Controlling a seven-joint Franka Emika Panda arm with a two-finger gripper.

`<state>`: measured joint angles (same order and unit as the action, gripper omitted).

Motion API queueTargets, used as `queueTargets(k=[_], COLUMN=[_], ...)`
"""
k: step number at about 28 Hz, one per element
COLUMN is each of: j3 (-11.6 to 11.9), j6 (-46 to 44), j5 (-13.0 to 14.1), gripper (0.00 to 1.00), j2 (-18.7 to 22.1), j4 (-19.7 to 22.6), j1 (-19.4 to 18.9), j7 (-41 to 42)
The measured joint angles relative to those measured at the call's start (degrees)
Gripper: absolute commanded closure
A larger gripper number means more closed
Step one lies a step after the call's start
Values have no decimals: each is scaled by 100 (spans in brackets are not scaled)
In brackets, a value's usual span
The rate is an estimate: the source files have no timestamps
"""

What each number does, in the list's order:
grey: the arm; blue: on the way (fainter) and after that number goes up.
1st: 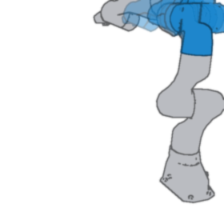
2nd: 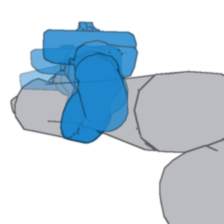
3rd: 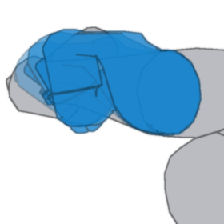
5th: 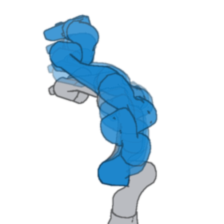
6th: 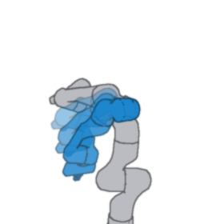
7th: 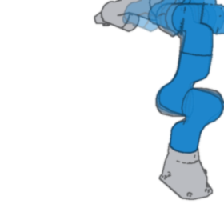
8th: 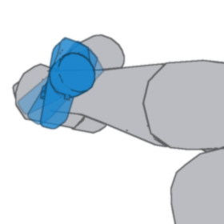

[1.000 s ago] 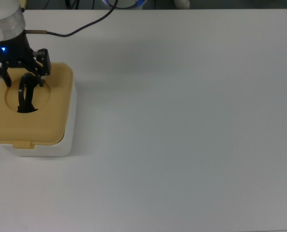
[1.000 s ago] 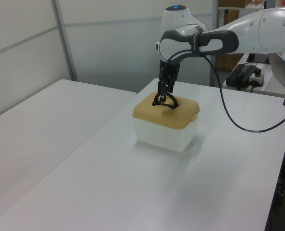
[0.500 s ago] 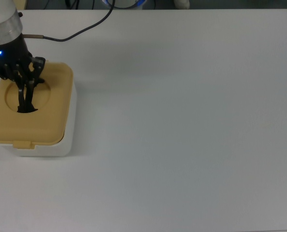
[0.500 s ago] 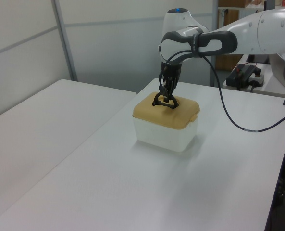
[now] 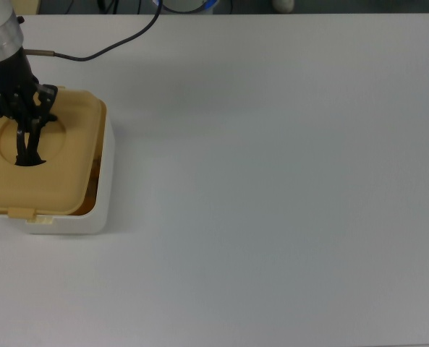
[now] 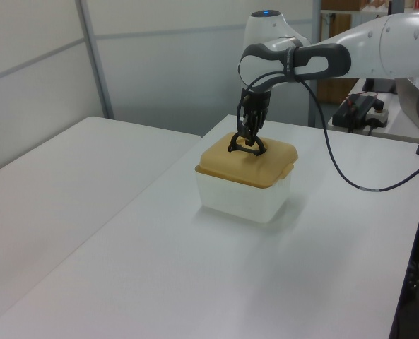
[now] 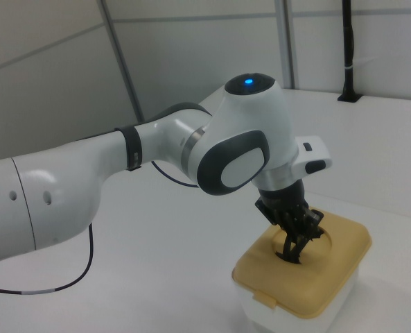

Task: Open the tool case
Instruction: 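Lift the tan lid off the case and carry it beside the case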

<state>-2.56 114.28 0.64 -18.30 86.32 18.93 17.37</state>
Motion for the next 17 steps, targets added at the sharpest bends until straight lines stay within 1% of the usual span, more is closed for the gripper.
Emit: queueTargets(k=[5,9,14,17], j3=[-39,-77,-110,-125], j6=[-134,-436,-482,-500], j5=[3,55,74,73], gripper=[100,100,100,100], j2=[123,272,354,355], j4=[-98,-242,-269,-268], j1=[-33,-199,-755,-1180], j7=[0,-25,-451,-692])
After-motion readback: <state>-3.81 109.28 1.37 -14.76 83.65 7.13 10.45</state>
